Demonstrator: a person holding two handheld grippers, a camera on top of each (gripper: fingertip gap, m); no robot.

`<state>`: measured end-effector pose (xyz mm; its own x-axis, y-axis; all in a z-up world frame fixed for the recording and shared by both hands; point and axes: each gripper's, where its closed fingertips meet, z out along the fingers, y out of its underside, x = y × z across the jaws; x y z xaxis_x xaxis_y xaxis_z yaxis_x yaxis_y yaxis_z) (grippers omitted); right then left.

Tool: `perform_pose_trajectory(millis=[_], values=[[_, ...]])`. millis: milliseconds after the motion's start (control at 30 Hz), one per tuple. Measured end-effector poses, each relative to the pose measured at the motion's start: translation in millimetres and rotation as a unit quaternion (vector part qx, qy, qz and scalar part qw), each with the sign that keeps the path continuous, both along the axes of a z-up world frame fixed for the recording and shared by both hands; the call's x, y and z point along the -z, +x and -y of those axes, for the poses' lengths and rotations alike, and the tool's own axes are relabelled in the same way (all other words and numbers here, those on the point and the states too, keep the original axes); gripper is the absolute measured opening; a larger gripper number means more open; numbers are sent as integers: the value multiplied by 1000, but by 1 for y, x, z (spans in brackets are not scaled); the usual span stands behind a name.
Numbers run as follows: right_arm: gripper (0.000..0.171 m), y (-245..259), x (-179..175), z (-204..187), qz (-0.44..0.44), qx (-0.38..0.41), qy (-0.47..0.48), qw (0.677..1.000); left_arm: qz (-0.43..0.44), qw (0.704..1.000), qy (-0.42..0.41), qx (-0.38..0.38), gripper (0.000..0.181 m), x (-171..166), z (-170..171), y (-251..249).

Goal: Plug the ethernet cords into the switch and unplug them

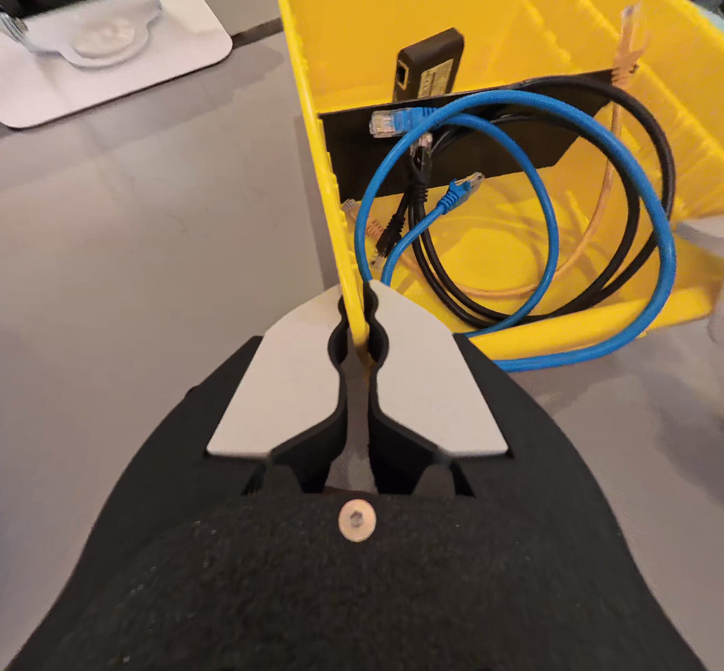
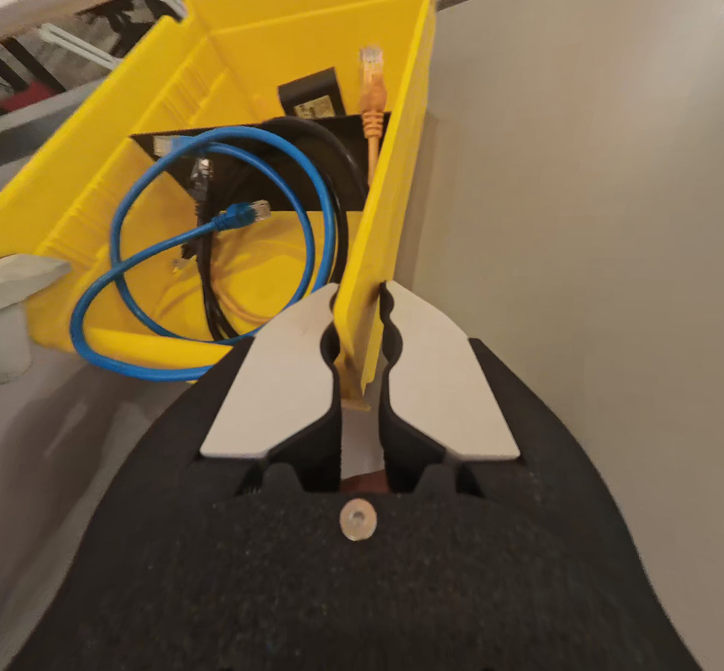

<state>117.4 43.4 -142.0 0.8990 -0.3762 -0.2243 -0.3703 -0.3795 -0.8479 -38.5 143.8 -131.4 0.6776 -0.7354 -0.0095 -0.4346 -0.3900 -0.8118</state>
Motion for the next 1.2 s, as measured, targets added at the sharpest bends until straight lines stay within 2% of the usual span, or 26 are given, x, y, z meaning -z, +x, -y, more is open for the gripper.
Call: perform_pose_trajectory(millis=[67, 133, 267, 367, 467, 600, 667, 733, 800, 833, 933, 1000, 1067, 1133, 1200], values=[[6, 5, -4, 1, 21, 24, -21, 999, 6, 1000, 4, 8, 7, -3, 8, -5], [3, -4, -15, -6, 50, 17, -17, 998, 19, 1000, 14, -1, 8, -9, 12, -20], [2, -57, -51, -30, 92, -34, 35, 995, 33, 995, 70, -60, 8, -38, 7, -81], [3, -105, -64, -50, 112, -75, 63, 989, 35, 989, 100, -106, 8, -52, 2, -134], [3, -138, -51, -67, 108, -103, 57, 987, 20, 984, 110, -142, 8, -48, -3, -171], [2, -160, -28, -86, 101, -127, 34, 986, 13, 981, 77, -176, 8, -16, -13, -195], [2, -158, -24, -93, 123, -119, 34, 985, 29, 985, 57, -160, 11, 0, -12, -194], [5, -154, -15, -98, 108, -119, 32, 986, 33, 990, 38, -135, 15, 2, -5, -191], [5, -159, -8, -101, 76, -151, 29, 985, 37, 994, 14, -106, 42, -5, 9, -193], [12, -162, -4, -100, 68, -165, 16, 984, 43, 993, 17, -105, 50, -13, 16, -201], [36, -161, -3, -90, 98, -203, -20, 974, 101, 985, 44, -133, 47, -37, 35, -253], [52, -148, -7, -80, 135, -200, -29, 970, 139, 974, 47, -171, 44, -36, 46, -307], [52, -138, -12, -72, 146, -192, -27, 970, 136, 962, 38, -234, 40, -20, 42, -369], [54, -137, -13, -63, 116, -192, -25, 974, 116, 951, 21, -285, 48, -7, 28, -423], [55, -137, -13, -55, 95, -193, -25, 976, 140, 937, 17, -320, 48, -4, 12, -457]])
